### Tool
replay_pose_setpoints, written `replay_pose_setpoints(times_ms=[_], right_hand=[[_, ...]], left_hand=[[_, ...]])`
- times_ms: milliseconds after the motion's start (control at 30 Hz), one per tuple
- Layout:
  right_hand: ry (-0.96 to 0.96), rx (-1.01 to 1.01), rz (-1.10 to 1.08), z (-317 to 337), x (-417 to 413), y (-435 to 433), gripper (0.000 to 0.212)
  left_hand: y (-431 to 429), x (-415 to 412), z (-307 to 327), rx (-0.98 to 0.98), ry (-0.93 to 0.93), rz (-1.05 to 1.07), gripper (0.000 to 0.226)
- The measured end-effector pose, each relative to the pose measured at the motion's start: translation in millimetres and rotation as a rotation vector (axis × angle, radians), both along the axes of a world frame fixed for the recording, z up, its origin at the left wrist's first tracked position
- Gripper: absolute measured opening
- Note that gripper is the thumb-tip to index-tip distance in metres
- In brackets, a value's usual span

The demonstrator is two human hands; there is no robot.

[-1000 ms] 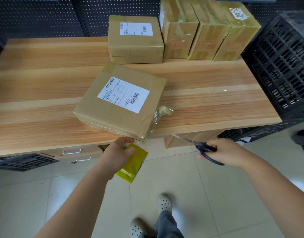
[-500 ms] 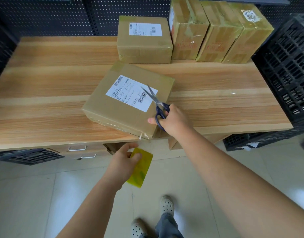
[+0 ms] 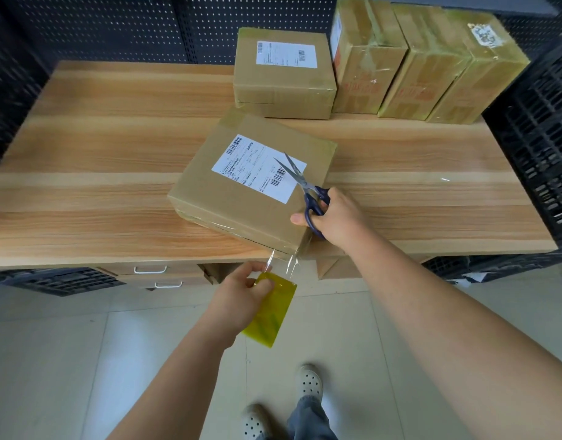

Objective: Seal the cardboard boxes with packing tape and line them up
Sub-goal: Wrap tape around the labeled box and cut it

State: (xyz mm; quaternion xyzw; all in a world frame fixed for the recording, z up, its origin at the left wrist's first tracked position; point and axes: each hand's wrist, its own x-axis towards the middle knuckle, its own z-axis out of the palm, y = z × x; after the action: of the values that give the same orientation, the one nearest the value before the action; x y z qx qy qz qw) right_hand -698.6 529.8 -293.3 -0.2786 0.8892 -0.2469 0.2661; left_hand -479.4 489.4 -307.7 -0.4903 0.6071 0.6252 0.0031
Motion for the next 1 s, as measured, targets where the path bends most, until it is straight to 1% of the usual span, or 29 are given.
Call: replay_pose_setpoints(times_ms=[100,400,467,533,567,633,700,733,767,833,900,933,1000], right_hand=[[-0.01,0.006,0.017,5,-3,-1,0.068],[0.084,0.047,0.076,14,-16,-8,0.074],[0.077,-0.003,0.052,20,-18,0,0.073],[-0.009,-0.098,0.005,33,-20,23,0.065],[-0.048,-0.095,0.019,41,-22,41,0.06],[-0.123,0.042,0.109,48,-31,87,0.056],[-0.199,0.228,0.177,43,-35,129,0.069],[-0.228,0.3,0.198,34,-35,144,0.073],[-0.277,0.345,0.221,25,-32,153,0.073],[-0.403,0.372,0.274,9,-23,156,0.074],[-0.497,0.366,0.311,4,-13,145,0.081],[-0.545,0.36,0.322,2,-10,139,0.08],[-0.656,0.324,0.308,-2,-4,127,0.071]], left_hand=[[2,-3,1,-0.004,0.021,0.026,0.016],[2,-17,7,-0.031,0.05,0.038,0.015],[5,-19,8,-0.007,0.06,0.036,0.016],[8,-21,7,0.006,0.065,0.046,0.016],[9,-21,7,0.01,0.067,0.051,0.016],[10,-23,9,0.009,0.073,0.049,0.016],[11,-24,11,-0.002,0.075,0.042,0.015],[11,-24,11,-0.006,0.079,0.042,0.013],[11,-24,11,-0.008,0.082,0.047,0.01],[13,-24,11,-0.002,0.086,0.07,0.004],[13,-24,10,-0.019,0.076,0.081,0.008],[13,-24,9,-0.032,0.071,0.087,0.008],[14,-24,8,-0.047,0.066,0.098,0.008]])
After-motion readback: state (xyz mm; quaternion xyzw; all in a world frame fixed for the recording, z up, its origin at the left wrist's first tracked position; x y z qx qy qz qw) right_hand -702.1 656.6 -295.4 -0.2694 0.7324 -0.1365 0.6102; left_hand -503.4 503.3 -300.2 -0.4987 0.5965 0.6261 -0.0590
